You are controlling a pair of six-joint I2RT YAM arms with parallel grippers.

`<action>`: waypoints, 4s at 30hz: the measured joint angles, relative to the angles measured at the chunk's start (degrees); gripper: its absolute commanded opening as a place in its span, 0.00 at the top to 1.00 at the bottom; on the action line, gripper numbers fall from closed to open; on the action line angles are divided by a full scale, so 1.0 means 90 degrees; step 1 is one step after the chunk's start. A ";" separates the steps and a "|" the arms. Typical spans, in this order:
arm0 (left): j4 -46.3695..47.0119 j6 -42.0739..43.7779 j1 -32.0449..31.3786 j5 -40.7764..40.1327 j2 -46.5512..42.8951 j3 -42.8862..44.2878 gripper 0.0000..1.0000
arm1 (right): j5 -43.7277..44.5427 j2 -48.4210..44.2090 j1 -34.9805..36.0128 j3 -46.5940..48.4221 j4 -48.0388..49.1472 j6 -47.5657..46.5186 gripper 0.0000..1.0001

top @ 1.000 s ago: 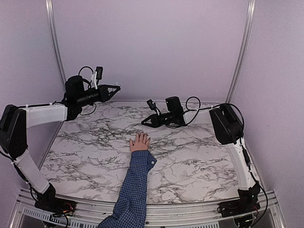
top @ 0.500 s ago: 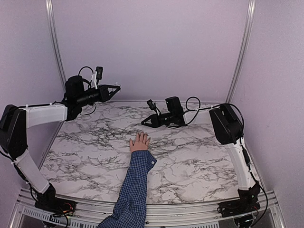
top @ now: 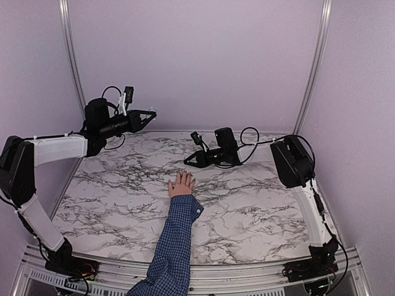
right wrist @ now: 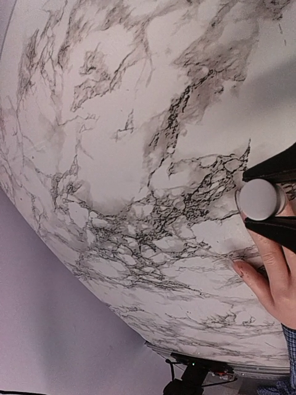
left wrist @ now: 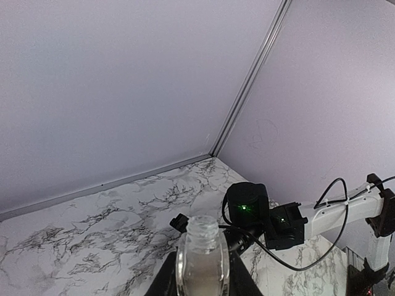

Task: Paint the nails
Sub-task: Paint the hand on the nail.

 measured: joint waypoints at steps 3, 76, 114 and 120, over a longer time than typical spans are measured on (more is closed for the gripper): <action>0.0002 -0.0015 0.0000 0.0000 0.0000 0.0000 1.00 | 0.0002 0.0010 0.0000 0.0002 0.0000 0.0000 1.00; 0.0051 -0.0063 0.0000 0.0005 0.0087 0.0044 1.00 | 0.0345 0.0333 -0.0039 0.0510 -0.0078 0.0000 1.00; 0.0148 -0.0092 0.0002 0.0002 0.0141 0.0027 1.00 | 0.0160 0.0019 -0.0080 0.0165 0.0005 0.0000 1.00; 0.0155 -0.0092 0.0000 0.0002 0.0141 0.0027 1.00 | 0.0160 0.0019 -0.0080 0.0095 -0.0029 -0.0002 1.00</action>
